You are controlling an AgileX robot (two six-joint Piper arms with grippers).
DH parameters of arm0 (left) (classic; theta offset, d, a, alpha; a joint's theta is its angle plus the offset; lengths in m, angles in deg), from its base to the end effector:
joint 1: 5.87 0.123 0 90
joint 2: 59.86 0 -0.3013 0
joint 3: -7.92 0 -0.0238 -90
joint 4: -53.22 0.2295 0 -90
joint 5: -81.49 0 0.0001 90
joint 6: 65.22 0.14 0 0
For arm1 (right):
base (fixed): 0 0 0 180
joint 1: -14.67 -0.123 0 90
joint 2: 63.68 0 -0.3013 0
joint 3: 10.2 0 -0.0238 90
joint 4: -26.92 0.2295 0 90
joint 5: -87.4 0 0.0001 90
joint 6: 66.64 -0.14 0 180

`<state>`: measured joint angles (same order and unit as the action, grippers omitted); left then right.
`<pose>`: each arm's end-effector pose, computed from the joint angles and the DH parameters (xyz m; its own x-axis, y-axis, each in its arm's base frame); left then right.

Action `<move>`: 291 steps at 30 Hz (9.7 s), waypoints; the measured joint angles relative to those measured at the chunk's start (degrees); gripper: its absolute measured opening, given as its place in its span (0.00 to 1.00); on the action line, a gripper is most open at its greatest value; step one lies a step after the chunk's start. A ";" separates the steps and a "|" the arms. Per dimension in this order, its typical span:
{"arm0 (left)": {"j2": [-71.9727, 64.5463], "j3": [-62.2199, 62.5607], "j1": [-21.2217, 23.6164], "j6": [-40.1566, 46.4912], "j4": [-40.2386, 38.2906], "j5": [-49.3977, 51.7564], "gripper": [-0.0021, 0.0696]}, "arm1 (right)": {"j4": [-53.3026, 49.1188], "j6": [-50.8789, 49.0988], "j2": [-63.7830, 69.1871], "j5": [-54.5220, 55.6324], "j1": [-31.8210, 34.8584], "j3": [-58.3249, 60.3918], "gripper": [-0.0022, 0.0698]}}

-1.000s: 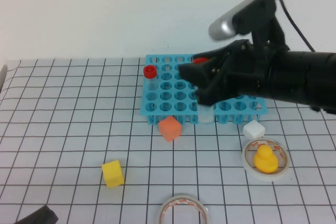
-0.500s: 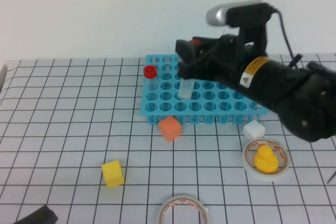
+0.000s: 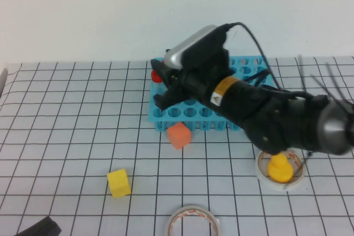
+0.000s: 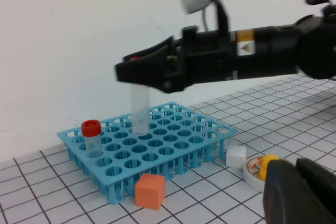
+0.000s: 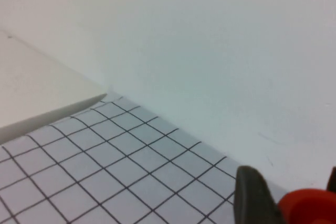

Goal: Place the test tubes

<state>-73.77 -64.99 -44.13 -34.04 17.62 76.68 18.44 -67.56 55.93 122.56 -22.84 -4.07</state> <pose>0.0624 -0.0406 0.2491 0.0529 -0.1377 -0.9891 0.5861 0.8062 -0.0808 0.3803 0.3069 0.2680 0.0587 -0.0868 -0.9945 -0.6716 0.7336 -0.1037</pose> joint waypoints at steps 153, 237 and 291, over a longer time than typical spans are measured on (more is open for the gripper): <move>0.00 0.00 0.00 0.02 0.00 0.00 0.03 | 14.26 12.16 -90.45 -45.92 -3.09 55.16 0.03; 0.00 -5.61 7.38 -1.80 13.09 -8.44 0.03 | 4.16 -8.95 -112.92 -54.93 40.49 72.60 0.03; 7.28 -5.75 41.61 -27.14 36.43 22.59 0.03 | 4.16 -9.08 -112.92 -55.05 40.49 72.60 0.03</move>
<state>-66.49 -70.74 -2.53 -61.19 54.06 99.26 22.60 -76.65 -57.00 67.51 17.66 68.53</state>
